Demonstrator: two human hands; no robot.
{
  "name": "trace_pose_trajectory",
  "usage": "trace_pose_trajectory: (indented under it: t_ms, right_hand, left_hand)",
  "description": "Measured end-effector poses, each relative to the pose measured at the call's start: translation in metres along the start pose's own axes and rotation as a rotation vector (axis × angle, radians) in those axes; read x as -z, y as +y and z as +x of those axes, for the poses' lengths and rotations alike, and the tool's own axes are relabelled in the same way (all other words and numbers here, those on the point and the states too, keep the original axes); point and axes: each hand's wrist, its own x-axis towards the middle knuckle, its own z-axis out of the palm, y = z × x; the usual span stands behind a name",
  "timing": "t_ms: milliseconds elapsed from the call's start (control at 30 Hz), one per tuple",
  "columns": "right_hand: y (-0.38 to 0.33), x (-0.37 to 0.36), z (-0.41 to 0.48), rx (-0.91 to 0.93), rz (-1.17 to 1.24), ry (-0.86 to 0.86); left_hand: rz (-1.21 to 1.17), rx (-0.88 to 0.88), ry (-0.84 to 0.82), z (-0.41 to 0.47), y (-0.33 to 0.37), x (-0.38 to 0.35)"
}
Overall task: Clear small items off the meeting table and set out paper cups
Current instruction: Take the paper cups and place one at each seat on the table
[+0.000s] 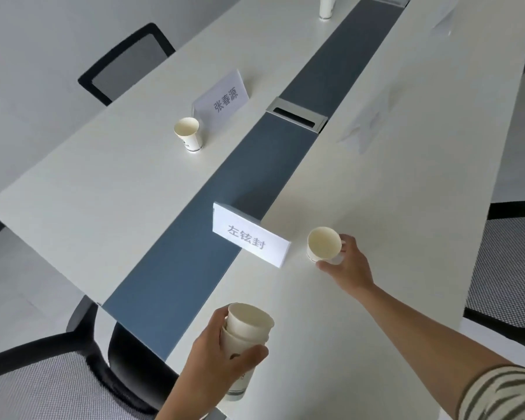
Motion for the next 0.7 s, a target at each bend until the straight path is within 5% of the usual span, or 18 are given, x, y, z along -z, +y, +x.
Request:
trace_pose_trajectory:
  t_ms: [200,500,700]
  right_hand:
    - [-0.004,0.054,-0.06,0.038,0.141,0.018]
    - [0.044,0.154,-0.226,0.037,0.501,-0.294]
    - [0.133,0.216,-0.293,-0.036,0.552,-0.154]
  left_hand:
    - [0.062,-0.134,-0.079,-0.006,0.036,-0.03]
    - [0.277,-0.399,-0.251,-0.077,0.079,-0.151]
    - [0.452,-0.476,-0.344,-0.131,0.073,-0.252]
